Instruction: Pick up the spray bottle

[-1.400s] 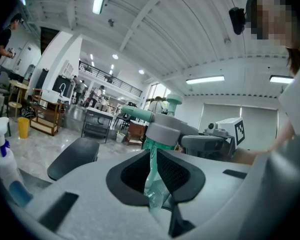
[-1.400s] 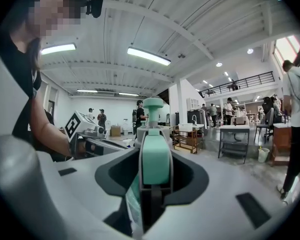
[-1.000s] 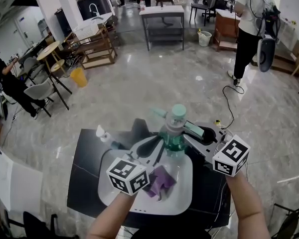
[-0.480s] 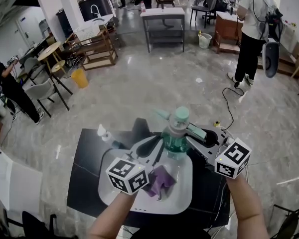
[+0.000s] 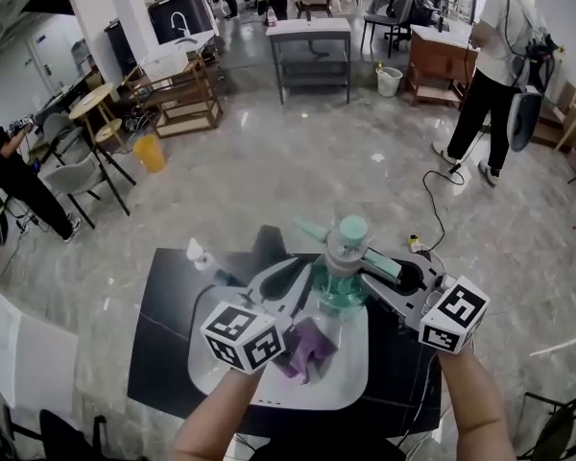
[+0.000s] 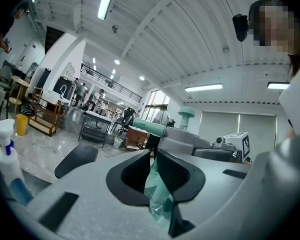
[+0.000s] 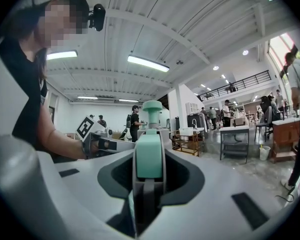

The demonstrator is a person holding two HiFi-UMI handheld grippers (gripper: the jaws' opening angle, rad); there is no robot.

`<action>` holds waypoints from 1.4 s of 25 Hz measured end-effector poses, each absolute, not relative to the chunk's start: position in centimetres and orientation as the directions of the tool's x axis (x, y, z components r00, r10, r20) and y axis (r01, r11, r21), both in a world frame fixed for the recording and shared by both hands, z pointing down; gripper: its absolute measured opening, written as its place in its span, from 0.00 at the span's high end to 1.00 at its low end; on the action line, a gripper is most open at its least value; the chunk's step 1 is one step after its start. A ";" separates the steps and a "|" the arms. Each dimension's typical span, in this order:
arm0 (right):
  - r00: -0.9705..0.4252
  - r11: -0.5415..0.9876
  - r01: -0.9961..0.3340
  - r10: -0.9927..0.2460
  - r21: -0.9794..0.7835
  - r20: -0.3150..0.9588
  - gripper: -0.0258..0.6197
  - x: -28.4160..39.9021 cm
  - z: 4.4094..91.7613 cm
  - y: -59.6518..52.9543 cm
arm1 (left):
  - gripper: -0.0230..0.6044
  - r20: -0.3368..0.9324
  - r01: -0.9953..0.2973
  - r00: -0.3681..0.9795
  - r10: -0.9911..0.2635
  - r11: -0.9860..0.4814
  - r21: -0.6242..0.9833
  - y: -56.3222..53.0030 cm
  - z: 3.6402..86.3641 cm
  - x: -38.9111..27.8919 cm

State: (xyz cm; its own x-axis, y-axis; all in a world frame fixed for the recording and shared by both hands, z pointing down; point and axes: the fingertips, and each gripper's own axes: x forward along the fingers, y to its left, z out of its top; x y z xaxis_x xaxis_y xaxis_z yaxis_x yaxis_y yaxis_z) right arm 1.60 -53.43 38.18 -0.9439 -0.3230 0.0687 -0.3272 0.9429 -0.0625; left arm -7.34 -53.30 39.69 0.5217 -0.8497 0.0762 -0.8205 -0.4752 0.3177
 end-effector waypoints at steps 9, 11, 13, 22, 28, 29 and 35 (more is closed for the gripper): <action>-0.965 0.967 -0.255 -0.252 -0.025 0.070 0.80 1.3 36.8 -49.5 | 0.94 0.054 -0.811 0.536 -0.842 -0.496 0.312 -52.4 38.5 -7.3; -0.969 0.971 -0.237 -0.235 -0.017 0.072 0.80 1.0 36.5 -48.3 | 0.95 0.044 -0.810 0.539 -0.841 -0.502 0.303 -51.9 37.9 -7.2; -0.972 0.974 -0.226 -0.225 -0.010 0.075 0.80 0.7 36.1 -47.3 | 0.95 0.030 -0.810 0.539 -0.842 -0.507 0.294 -51.3 37.2 -7.2; -0.973 0.976 -0.218 -0.216 -0.013 0.079 0.80 -0.2 35.8 -44.2 | 0.95 -0.004 -0.805 0.552 -0.834 -0.534 0.259 -48.4 36.3 -8.0; -0.974 0.977 -0.213 -0.211 -0.017 0.080 0.80 -0.1 35.3 -40.5 | 0.95 -0.007 -0.800 0.558 -0.830 -0.540 0.261 -44.7 35.7 -7.8; -0.974 0.977 -0.212 -0.210 -0.016 0.080 0.80 -0.1 35.3 -40.0 | 0.95 -0.008 -0.799 0.559 -0.829 -0.541 0.261 -44.1 35.7 -7.8; -0.977 0.980 -0.197 -0.193 -0.037 0.085 0.80 -0.7 35.0 -37.0 | 0.96 -0.003 -0.795 0.558 -0.830 -0.536 0.283 -41.0 35.3 -8.5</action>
State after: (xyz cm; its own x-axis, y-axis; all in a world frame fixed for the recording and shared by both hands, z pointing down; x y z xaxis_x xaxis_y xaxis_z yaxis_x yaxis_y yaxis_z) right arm -0.70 -36.96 35.00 -0.9775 -0.1929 0.0855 -0.1966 0.9798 -0.0371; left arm -8.50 -40.99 35.34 0.5580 -0.8298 -0.0034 -0.7953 -0.5359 0.2834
